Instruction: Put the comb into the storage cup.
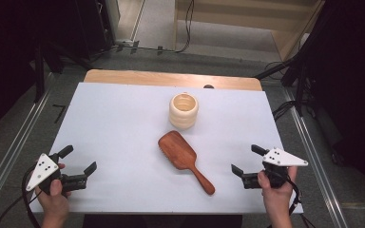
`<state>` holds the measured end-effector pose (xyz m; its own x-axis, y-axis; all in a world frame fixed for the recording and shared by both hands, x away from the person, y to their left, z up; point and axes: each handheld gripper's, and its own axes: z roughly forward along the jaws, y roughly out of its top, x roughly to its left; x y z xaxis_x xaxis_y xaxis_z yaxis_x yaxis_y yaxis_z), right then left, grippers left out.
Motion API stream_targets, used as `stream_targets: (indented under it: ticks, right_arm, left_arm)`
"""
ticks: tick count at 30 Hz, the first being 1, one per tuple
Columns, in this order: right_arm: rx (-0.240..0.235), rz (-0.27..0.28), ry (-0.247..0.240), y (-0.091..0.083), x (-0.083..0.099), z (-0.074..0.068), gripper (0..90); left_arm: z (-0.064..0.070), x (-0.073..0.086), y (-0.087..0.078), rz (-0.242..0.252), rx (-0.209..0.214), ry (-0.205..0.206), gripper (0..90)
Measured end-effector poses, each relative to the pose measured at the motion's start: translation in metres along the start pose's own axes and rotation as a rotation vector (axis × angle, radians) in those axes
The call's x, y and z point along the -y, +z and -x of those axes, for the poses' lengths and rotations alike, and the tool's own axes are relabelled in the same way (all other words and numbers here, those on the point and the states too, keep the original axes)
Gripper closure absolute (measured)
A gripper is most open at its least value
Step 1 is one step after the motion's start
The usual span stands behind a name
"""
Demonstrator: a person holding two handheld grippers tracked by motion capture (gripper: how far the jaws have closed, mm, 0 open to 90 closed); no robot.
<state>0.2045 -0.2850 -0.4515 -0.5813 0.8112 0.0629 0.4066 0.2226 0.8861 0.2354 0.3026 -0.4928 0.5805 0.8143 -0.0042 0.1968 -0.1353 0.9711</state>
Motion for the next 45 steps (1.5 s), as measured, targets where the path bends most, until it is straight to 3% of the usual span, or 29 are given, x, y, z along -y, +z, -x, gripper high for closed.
stream_targets:
  ticks: [6, 18, 36, 45]
  right_arm:
    - [-0.019, -0.013, 0.006, 0.003, -0.010, -0.005, 0.0]
    - [-0.065, -0.053, -0.033, 0.013, -0.027, -0.019, 0.0]
    - [-0.106, -0.160, -0.058, 0.040, -0.037, -0.036, 0.0]
    - [-0.096, -0.244, -0.087, 0.054, -0.035, -0.045, 0.0]
  left_arm:
    - [0.000, 0.000, 0.001, -0.006, -0.001, 0.007, 0.0]
    - [0.001, 0.000, 0.001, -0.009, 0.000, 0.011, 0.0]
    - [0.000, 0.000, 0.001, -0.005, 0.004, 0.009, 0.0]
    - [0.001, 0.000, 0.001, -0.007, 0.011, 0.018, 0.0]
